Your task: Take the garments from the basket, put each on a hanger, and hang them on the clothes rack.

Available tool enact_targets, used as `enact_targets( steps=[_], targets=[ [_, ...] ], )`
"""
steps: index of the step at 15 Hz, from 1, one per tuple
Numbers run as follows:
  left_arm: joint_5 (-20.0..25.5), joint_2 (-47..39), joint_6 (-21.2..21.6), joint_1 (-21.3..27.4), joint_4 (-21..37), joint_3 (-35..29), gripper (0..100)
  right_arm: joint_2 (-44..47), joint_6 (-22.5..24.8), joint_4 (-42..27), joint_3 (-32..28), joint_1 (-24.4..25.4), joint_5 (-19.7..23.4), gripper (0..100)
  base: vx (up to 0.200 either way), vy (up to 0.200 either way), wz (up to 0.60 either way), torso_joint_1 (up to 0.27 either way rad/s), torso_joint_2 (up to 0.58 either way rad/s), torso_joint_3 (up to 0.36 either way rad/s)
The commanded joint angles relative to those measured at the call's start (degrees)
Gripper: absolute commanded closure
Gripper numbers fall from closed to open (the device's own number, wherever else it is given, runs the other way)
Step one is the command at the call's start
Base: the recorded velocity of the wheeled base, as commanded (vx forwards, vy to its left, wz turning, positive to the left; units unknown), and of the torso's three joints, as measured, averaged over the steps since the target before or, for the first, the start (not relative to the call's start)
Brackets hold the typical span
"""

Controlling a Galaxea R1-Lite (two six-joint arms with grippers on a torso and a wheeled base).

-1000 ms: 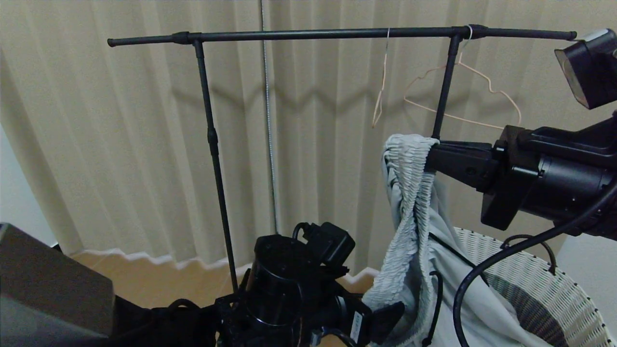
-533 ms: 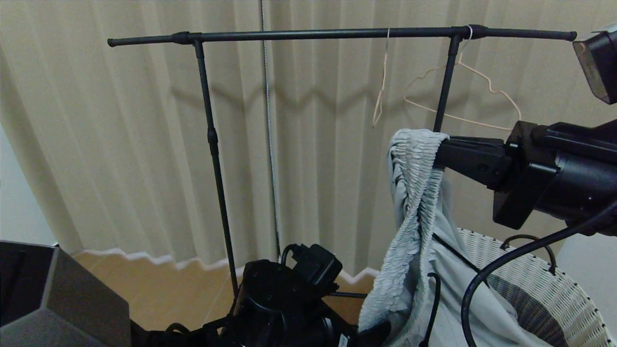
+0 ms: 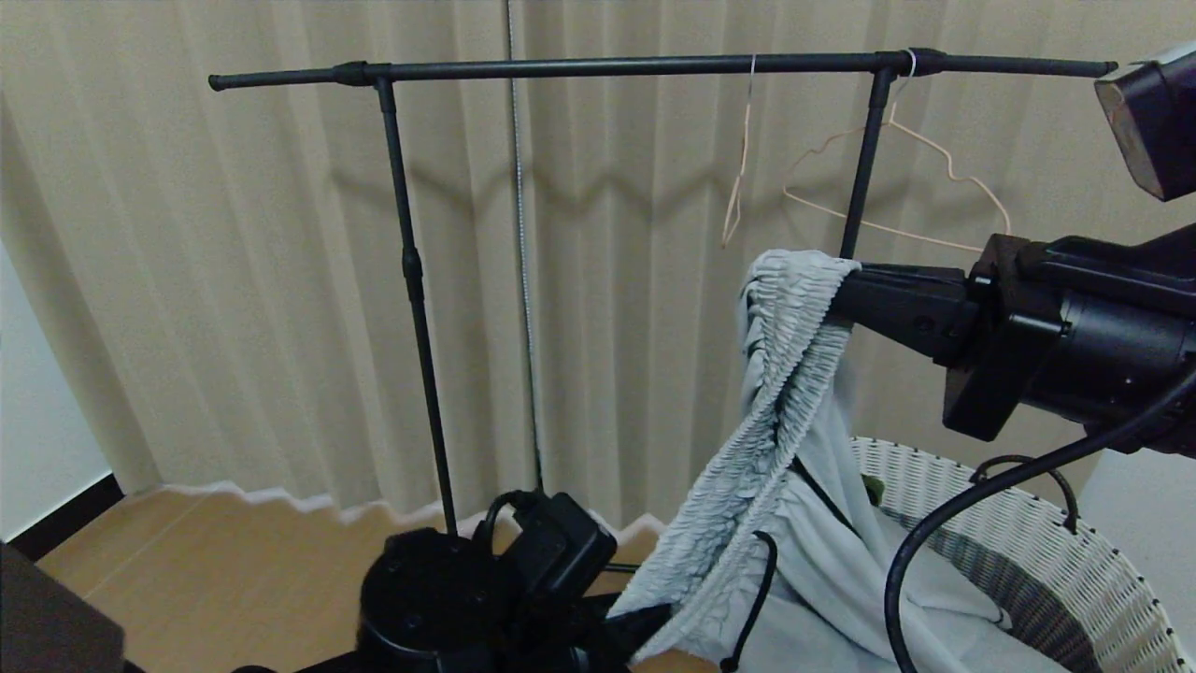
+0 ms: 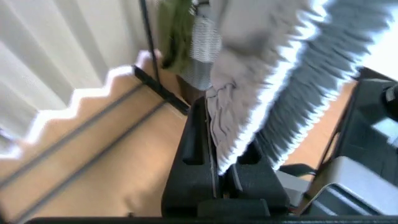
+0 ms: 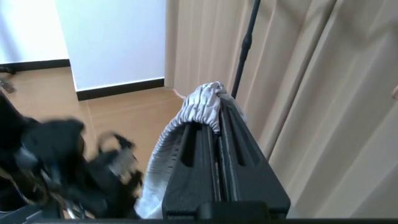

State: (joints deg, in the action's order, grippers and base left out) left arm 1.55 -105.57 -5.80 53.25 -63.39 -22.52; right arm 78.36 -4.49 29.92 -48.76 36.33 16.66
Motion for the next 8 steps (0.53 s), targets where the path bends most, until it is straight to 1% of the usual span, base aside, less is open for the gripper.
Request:
enact_targets(
  steps=[1, 2, 3, 4, 5, 6, 7, 8],
  targets=[
    [0.2, 13.3, 1.4, -6.7, 8.6, -0.8, 100, 1.2, 0.0, 0.0, 0.0, -0.2, -0.1, 100, 0.000, 0.000, 0.00, 0.000, 0.00, 0.000],
    [0.5, 18.5, 1.4, -9.5, 18.0, -5.3, 100, 2.1, 0.1, 0.0, -0.3, -0.7, -0.2, 100, 0.000, 0.000, 0.00, 0.000, 0.00, 0.000],
    [0.5, 18.5, 1.4, -9.5, 18.0, -5.3, 100, 2.1, 0.1, 0.0, -0.3, -0.7, -0.2, 100, 0.000, 0.000, 0.00, 0.000, 0.00, 0.000],
    [1.8, 25.8, 1.3, -16.2, 36.8, -16.7, 100, 3.9, 0.2, 0.0, -0.8, -2.3, -0.3, 100, 0.000, 0.000, 0.00, 0.000, 0.00, 0.000],
    [2.3, 27.2, 1.3, -19.5, 42.1, -21.7, 100, 4.5, 0.1, 0.1, -1.1, -3.2, -0.3, 100, 0.000, 0.000, 0.00, 0.000, 0.00, 0.000],
    [2.2, 27.7, 1.5, -22.0, 44.8, -25.4, 100, 5.1, 0.2, 0.1, -1.3, -4.2, -0.3, 100, 0.000, 0.000, 0.00, 0.000, 0.00, 0.000],
    [2.2, 27.9, 1.6, -23.6, 44.8, -27.2, 100, 5.4, 0.2, 0.1, -1.9, -4.9, -0.4, 100, 0.000, 0.000, 0.00, 0.000, 0.00, 0.000],
    [2.2, 28.4, 1.9, -24.2, 44.8, -28.2, 100, 5.6, 0.2, 0.4, -2.7, -6.0, -0.4, 100, 0.000, 0.000, 0.00, 0.000, 0.00, 0.000]
  ],
)
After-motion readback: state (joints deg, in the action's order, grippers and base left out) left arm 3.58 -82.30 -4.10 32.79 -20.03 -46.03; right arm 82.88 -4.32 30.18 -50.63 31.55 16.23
